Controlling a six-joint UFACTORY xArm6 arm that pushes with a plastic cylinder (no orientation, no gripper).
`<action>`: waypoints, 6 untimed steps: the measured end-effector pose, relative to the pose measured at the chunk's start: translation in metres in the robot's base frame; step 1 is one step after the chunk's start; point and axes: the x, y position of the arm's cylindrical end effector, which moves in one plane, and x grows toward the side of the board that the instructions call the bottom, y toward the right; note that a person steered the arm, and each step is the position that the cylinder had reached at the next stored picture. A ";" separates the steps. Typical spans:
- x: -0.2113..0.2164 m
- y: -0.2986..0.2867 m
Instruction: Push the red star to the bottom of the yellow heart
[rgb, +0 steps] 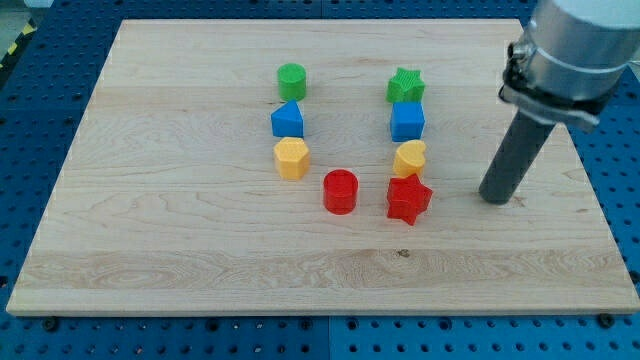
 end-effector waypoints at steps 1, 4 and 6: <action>0.030 -0.015; 0.049 -0.048; 0.044 -0.075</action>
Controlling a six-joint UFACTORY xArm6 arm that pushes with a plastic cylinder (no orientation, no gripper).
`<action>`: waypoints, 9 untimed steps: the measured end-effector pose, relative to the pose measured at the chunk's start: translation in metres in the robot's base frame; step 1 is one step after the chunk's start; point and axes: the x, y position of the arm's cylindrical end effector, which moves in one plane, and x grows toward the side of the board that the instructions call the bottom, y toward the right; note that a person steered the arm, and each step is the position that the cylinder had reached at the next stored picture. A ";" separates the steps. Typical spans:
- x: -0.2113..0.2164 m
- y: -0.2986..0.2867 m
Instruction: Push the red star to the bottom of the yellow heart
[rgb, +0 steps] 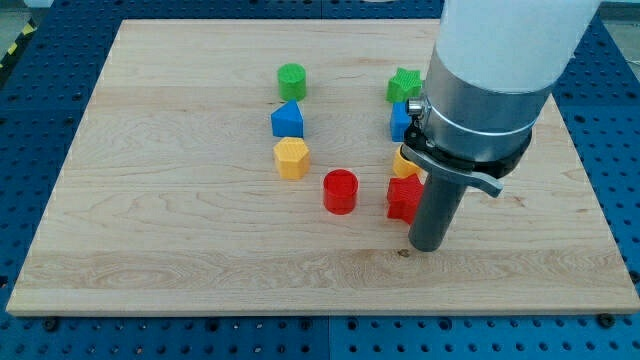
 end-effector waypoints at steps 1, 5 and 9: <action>0.000 0.000; -0.010 -0.003; 0.017 0.048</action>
